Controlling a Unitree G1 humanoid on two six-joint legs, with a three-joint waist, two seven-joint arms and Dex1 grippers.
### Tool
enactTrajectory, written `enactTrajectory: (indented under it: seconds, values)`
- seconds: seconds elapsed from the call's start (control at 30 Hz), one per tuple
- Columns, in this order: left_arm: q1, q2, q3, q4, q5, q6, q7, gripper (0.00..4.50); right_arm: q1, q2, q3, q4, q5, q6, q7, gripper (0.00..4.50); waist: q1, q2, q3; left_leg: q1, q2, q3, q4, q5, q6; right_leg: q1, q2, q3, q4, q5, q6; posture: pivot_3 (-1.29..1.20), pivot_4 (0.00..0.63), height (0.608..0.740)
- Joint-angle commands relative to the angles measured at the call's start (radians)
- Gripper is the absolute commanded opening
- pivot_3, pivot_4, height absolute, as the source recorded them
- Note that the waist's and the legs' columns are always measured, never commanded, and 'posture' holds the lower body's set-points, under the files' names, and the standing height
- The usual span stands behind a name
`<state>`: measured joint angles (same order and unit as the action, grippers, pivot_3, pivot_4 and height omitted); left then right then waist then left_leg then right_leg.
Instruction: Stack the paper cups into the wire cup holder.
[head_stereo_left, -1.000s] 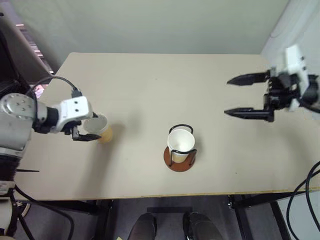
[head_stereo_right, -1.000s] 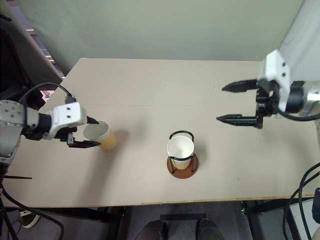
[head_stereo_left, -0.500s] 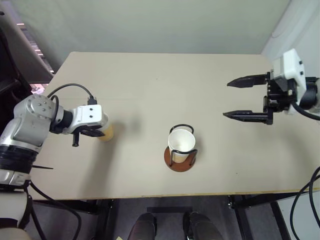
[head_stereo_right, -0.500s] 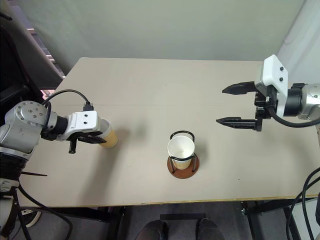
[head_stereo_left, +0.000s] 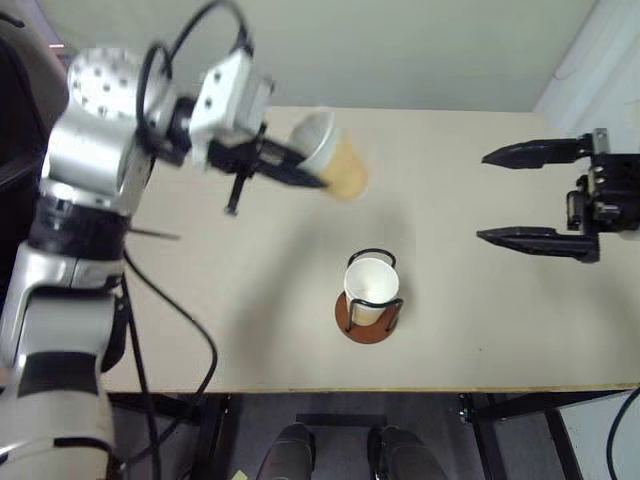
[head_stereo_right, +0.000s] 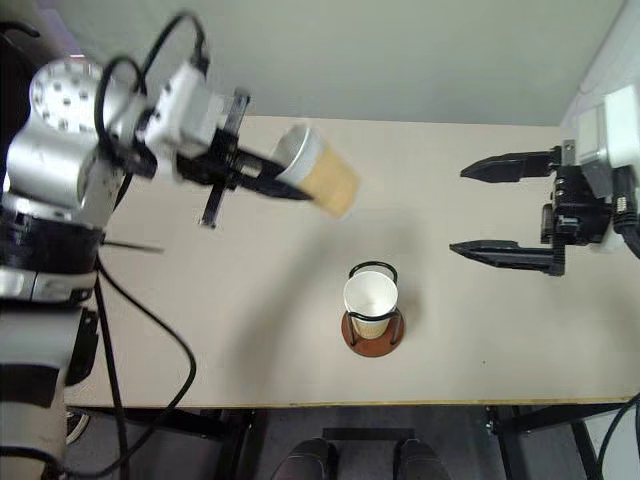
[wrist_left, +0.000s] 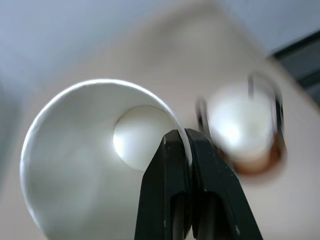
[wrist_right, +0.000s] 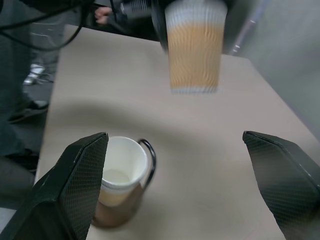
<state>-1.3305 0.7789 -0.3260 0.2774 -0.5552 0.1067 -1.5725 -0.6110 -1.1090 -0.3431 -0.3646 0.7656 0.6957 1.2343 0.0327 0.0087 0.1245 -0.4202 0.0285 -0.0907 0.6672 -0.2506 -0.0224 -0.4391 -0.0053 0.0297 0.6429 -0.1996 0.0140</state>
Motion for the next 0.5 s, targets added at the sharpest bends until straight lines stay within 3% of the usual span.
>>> enactTrajectory:
  seconds: [0.03,0.23,0.5]
  values:
    - [-0.05,-0.004,-0.131,0.031,-0.097,-0.076,-0.042,0.07,0.031,-0.042,-0.097,-0.048,0.037,0.021,-0.022,4.5,-0.009,0.001,0.0,0.001,0.0,0.001,0.0,0.0,0.0,0.0,0.0,0.001,0.001,0.0,0.001,0.0,0.15,0.74]
    - [-0.131,0.066,-0.485,0.024,-0.197,-0.272,-0.042,0.07,0.169,-0.082,-0.248,-0.139,0.059,0.085,-0.066,4.5,-0.009,0.001,0.0,0.0,0.0,0.002,0.0,0.0,-0.001,0.0,0.001,0.001,0.001,-0.001,0.004,0.0,0.15,0.74]
    - [-0.196,0.082,-0.721,0.077,-0.19,-0.462,-0.042,0.07,0.263,-0.088,-0.357,-0.22,0.103,0.14,-0.13,4.5,-0.002,0.001,0.0,-0.001,-0.002,0.0,0.005,-0.003,0.004,0.004,0.001,0.002,-0.002,-0.002,0.01,0.0,0.15,0.74]
